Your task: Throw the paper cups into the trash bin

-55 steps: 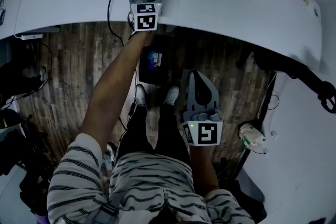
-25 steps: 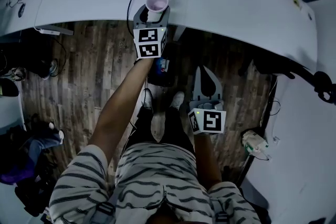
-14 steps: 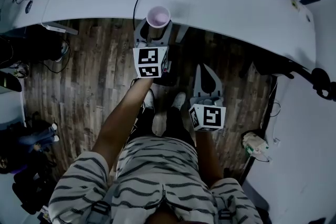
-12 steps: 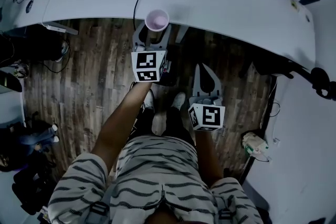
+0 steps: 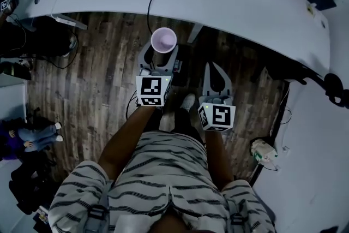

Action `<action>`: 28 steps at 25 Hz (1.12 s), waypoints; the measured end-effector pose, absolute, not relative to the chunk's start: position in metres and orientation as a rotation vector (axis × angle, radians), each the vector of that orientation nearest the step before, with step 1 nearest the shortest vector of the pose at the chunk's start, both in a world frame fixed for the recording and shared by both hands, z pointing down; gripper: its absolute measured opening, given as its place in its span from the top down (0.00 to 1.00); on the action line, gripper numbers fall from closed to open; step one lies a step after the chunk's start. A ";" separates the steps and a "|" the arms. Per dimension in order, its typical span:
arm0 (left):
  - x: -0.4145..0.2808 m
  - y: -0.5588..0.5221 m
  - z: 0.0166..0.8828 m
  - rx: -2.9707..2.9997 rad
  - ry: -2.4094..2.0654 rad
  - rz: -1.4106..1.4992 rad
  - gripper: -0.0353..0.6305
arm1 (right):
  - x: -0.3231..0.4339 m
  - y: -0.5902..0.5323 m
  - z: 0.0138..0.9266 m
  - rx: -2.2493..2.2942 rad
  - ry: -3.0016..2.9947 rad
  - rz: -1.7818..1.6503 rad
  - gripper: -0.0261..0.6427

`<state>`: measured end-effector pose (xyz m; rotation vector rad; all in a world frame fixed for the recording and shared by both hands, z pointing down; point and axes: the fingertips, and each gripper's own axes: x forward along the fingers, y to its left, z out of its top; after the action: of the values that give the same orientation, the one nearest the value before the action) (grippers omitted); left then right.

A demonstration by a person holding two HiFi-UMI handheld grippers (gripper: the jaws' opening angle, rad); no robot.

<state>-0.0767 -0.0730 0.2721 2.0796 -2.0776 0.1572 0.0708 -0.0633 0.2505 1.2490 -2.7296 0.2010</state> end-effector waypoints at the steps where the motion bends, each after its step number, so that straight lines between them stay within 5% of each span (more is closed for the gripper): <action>1: -0.075 -0.067 0.273 2.078 -2.072 0.156 0.52 | 0.070 -0.062 0.252 1.248 -2.727 0.206 0.95; 28: -0.046 -0.002 0.395 1.965 -1.904 0.274 0.52 | 0.055 -0.042 0.356 1.191 -2.623 0.343 0.95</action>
<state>-0.0456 -0.0022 0.3950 1.9651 -1.9037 0.2743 0.0555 -0.0415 0.3558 1.1906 -2.6233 0.3434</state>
